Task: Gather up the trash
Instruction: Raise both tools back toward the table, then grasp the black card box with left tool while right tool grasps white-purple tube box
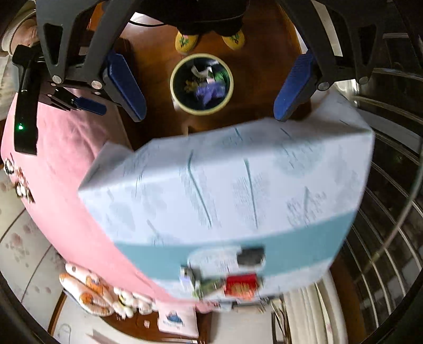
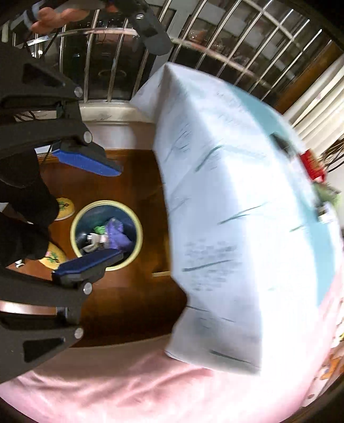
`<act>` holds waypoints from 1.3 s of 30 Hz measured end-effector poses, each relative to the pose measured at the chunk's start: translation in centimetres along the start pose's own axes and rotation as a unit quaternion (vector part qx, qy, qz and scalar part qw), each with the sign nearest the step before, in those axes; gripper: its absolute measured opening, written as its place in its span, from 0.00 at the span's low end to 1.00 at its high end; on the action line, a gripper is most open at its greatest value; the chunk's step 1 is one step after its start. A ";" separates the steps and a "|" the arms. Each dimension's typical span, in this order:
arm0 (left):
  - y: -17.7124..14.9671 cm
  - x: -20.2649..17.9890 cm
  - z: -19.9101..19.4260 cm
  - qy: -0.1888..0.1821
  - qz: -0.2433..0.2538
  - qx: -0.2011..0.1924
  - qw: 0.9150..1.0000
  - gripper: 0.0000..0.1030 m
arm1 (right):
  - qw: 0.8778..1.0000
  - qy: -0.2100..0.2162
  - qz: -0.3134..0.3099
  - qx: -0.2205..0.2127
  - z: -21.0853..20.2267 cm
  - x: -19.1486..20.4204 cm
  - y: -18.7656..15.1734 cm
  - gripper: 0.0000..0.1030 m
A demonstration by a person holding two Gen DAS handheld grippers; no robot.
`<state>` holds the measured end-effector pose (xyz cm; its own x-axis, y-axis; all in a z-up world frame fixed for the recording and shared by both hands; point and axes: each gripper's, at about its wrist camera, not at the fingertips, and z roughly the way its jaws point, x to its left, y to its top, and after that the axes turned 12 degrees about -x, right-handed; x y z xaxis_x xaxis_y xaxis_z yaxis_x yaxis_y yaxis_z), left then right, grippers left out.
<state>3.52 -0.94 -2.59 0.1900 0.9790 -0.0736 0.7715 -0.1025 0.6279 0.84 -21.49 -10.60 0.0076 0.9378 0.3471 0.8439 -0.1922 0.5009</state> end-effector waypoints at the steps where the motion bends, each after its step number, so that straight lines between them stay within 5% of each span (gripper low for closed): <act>1: 0.9 0.1 -0.8 0.003 -0.003 -0.007 1.000 0.94 | 1.000 0.001 -0.002 -0.006 -0.6 0.1 0.5 0.56; 10: 7.8 1.2 -3.3 0.021 -0.034 -0.050 0.998 0.97 | 0.997 0.011 -0.025 -0.066 -3.8 1.2 7.2 0.56; 17: 12.4 2.4 -0.1 0.035 -0.024 -0.062 0.997 0.97 | 0.994 0.000 -0.041 -0.103 -3.1 2.4 13.5 0.56; 22: 16.3 4.2 5.8 0.028 -0.032 -0.034 0.999 0.97 | 0.993 -0.023 -0.033 -0.111 -0.1 3.0 18.3 0.56; 28: 20.0 7.1 16.5 0.006 -0.051 0.048 0.998 0.97 | 0.993 -0.048 -0.007 -0.104 5.2 3.3 23.4 0.56; 34: 20.6 8.9 26.2 0.018 -0.052 0.110 0.992 0.97 | 0.993 -0.070 0.018 -0.092 11.1 3.1 27.5 0.56; 39: 20.2 9.4 30.6 0.027 -0.053 0.143 0.988 0.94 | 0.993 -0.083 0.038 -0.074 15.0 2.4 29.8 0.56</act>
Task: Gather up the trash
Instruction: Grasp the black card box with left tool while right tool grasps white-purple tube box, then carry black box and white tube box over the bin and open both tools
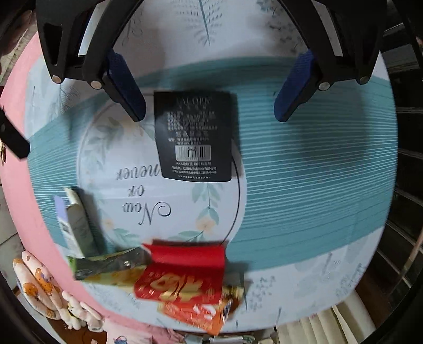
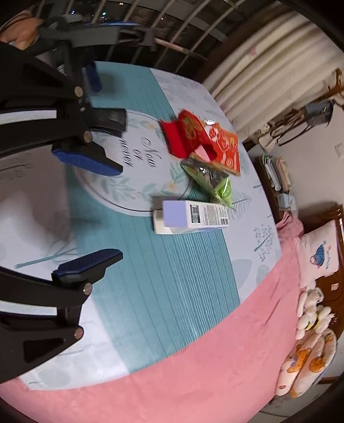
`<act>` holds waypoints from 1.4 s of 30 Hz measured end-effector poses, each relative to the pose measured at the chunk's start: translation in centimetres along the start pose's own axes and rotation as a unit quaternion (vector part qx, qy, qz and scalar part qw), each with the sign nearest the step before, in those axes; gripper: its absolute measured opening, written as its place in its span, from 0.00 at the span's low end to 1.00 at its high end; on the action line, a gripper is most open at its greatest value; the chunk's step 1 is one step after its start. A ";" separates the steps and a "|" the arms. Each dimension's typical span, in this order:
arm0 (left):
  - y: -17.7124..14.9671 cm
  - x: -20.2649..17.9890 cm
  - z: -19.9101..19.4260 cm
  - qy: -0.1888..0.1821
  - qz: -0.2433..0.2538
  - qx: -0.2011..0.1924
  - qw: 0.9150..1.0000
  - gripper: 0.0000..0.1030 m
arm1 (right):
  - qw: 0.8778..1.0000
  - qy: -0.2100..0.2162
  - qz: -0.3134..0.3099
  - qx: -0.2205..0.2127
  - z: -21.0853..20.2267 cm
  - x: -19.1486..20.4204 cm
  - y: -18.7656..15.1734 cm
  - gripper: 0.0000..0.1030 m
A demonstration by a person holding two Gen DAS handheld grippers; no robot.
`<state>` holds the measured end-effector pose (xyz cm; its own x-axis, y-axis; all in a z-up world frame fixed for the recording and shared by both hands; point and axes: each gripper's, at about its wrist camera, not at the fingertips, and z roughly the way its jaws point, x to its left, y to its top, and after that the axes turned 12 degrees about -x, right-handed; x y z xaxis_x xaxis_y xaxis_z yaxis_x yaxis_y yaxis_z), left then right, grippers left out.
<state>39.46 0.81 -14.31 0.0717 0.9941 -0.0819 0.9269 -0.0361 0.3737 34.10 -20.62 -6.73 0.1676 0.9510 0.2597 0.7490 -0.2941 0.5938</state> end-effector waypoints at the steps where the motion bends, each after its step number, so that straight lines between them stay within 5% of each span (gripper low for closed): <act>1: 0.1 -0.1 0.5 0.003 0.002 0.002 1.000 0.93 | 1.000 -0.002 0.000 0.002 0.7 0.1 0.4 0.56; 8: 0.9 -1.1 1.6 0.013 0.022 -0.009 1.000 0.78 | 1.000 -0.013 -0.012 0.007 4.6 1.2 2.5 0.58; 10: 1.5 -1.5 1.6 0.020 0.034 -0.014 0.999 0.60 | 1.000 -0.017 -0.011 0.008 5.5 1.2 3.1 0.59; 22: 3.1 -0.4 -0.7 -0.011 0.035 -0.047 0.998 0.60 | 0.998 -0.058 -0.016 0.010 10.4 0.7 5.0 0.59; 24: 3.1 -0.2 -1.3 -0.014 0.031 -0.053 0.998 0.60 | 0.997 -0.065 -0.025 0.013 10.7 0.8 4.9 0.50; 25: 3.1 -0.2 -1.6 -0.015 0.029 -0.055 0.998 0.60 | 0.997 -0.064 -0.026 0.015 10.7 0.9 4.8 0.34; 26: 3.2 -0.1 -1.9 -0.016 0.026 -0.058 0.998 0.60 | 0.998 -0.061 -0.024 0.018 10.6 0.9 4.6 0.34; 42: 0.2 -1.0 -9.5 -0.014 0.008 -0.105 0.994 0.60 | 1.000 -0.002 -0.028 0.001 1.2 0.9 0.6 0.33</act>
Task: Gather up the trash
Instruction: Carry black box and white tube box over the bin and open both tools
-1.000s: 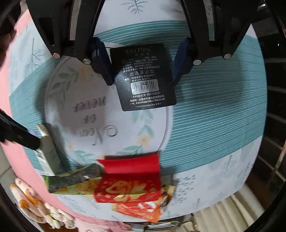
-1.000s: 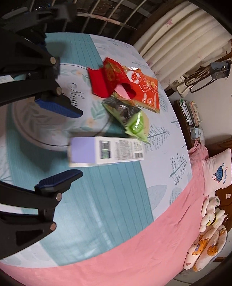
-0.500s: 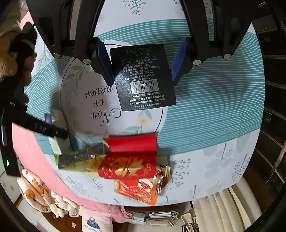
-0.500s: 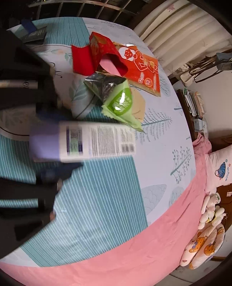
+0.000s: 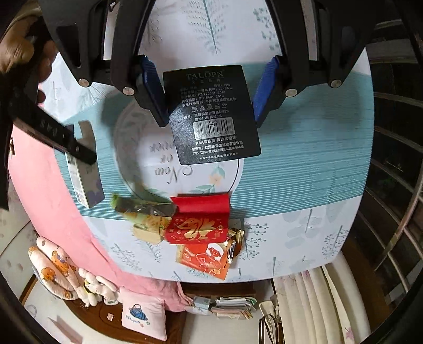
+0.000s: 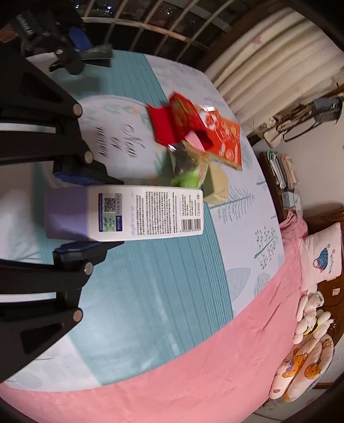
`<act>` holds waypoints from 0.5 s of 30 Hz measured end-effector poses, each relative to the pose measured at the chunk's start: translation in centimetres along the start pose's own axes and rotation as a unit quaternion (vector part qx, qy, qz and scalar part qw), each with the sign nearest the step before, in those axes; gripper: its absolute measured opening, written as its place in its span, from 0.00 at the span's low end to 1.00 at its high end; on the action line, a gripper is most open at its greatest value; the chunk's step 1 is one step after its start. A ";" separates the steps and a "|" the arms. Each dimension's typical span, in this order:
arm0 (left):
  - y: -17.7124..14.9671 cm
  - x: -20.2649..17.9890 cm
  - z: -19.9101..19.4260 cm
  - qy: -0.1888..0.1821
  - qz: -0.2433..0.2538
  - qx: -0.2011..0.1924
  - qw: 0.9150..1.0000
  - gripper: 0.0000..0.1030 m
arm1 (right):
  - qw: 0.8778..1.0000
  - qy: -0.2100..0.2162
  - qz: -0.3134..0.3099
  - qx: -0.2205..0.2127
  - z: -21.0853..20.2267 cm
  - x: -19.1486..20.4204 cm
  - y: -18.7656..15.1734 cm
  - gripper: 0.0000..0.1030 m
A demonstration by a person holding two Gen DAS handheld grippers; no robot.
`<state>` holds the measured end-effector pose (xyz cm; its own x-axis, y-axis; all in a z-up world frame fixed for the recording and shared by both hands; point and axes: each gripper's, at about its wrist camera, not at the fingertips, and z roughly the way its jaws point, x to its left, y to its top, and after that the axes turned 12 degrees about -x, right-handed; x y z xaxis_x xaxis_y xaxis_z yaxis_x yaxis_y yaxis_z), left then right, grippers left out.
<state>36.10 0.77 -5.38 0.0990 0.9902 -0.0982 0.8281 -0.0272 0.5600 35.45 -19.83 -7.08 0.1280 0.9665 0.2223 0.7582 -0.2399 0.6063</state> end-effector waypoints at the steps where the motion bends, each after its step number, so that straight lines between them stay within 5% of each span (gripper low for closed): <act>1: -0.3 -0.2 -0.8 0.000 0.000 -0.004 1.000 0.60 | 1.000 0.006 -0.005 -0.002 -1.3 0.1 -0.6 0.33; 15: -8.7 -4.5 -14.0 0.005 -0.007 -0.054 0.998 0.60 | 0.991 0.071 -0.108 -0.018 -16.2 0.1 -8.8 0.33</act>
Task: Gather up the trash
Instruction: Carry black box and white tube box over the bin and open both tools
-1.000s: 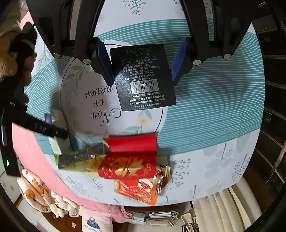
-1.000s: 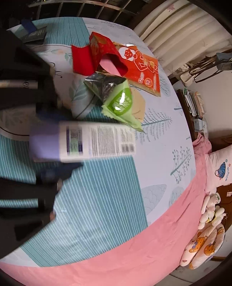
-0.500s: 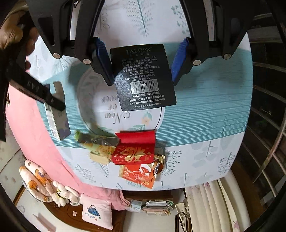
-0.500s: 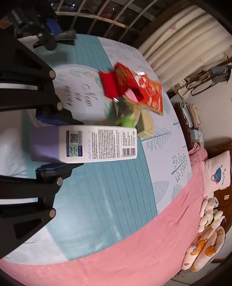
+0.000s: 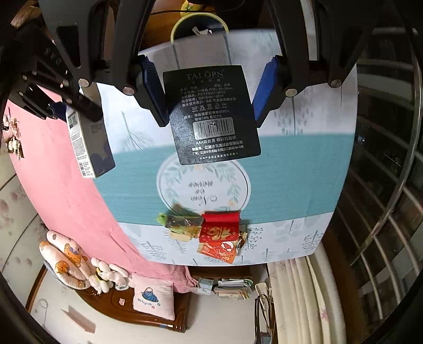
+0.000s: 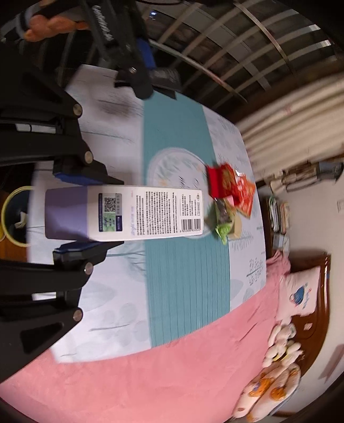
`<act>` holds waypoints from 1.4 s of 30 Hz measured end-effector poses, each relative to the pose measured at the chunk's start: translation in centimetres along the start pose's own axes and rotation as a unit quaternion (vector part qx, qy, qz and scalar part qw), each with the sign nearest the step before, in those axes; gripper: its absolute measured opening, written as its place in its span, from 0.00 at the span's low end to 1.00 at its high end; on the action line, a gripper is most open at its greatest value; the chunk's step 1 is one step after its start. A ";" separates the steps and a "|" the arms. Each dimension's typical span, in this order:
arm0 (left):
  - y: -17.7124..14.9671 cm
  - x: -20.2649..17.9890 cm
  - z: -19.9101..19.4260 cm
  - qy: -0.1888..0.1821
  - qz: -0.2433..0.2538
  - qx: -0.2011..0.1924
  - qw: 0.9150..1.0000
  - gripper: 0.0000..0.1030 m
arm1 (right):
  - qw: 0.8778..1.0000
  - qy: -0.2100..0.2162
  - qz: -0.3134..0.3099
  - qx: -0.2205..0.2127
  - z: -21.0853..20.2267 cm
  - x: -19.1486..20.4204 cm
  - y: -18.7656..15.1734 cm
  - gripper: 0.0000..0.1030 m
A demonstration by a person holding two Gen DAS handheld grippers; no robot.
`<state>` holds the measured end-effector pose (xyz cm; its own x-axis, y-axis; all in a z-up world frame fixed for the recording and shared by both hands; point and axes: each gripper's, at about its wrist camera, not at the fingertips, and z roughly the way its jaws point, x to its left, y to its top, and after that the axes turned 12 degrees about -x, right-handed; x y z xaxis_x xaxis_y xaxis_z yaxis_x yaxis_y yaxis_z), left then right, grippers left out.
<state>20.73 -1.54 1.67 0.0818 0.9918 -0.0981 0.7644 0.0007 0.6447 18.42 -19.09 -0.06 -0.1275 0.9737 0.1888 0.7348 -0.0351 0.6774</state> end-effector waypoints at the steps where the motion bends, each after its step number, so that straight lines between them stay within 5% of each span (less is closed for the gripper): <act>1: -0.8 -0.2 -1.0 0.000 -0.003 -0.004 1.000 0.60 | 1.000 0.006 -0.008 -0.002 -1.4 0.3 -0.9 0.33; 9: -7.8 -1.4 -6.6 0.004 -0.022 0.003 1.000 0.60 | 0.998 0.049 -0.027 0.014 -7.2 1.4 -6.8 0.33; 17: -13.2 -2.3 -6.7 -0.006 0.015 0.056 0.998 0.60 | 0.996 0.070 0.006 0.064 -8.3 1.4 -13.5 0.33; 30: -24.1 -1.9 1.2 -0.068 0.063 0.147 0.985 0.60 | 0.981 0.041 0.088 0.168 1.7 0.6 -25.3 0.34; 42: -33.6 -0.9 12.6 -0.090 0.061 0.177 0.978 0.60 | 0.969 -0.002 0.131 0.208 12.8 -3.1 -35.7 0.34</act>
<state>3.06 -4.06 -29.46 0.2735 0.9431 -0.1889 0.9126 -0.1924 0.3607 1.09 -17.99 -33.95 0.1014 0.9447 0.3119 0.9470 -0.1878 0.2608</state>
